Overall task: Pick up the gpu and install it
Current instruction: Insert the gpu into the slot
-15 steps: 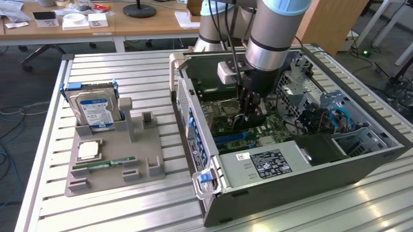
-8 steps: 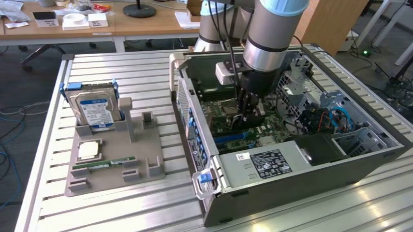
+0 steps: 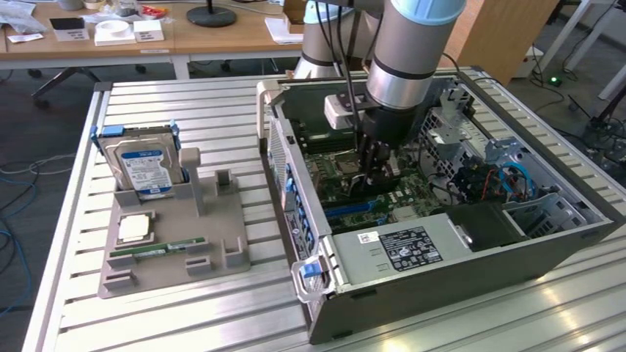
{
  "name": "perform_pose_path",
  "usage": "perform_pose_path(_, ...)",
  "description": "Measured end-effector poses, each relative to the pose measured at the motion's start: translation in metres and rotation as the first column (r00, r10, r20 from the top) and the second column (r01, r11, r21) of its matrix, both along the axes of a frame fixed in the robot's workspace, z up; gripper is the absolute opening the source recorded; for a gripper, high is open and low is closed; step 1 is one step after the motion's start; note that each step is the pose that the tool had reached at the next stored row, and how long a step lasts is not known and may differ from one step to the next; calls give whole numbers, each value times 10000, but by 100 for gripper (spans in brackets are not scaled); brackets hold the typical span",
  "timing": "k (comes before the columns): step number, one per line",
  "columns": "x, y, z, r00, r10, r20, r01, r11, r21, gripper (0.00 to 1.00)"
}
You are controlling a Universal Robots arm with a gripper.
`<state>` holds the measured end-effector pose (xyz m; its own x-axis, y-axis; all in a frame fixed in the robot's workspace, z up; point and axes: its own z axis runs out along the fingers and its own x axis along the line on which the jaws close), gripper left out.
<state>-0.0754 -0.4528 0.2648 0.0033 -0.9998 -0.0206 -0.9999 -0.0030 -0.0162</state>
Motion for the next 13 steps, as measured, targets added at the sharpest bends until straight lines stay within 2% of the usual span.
perform_pose_path(13,-33,-16,-1,10000,-1,1,1,10000,-2,26)
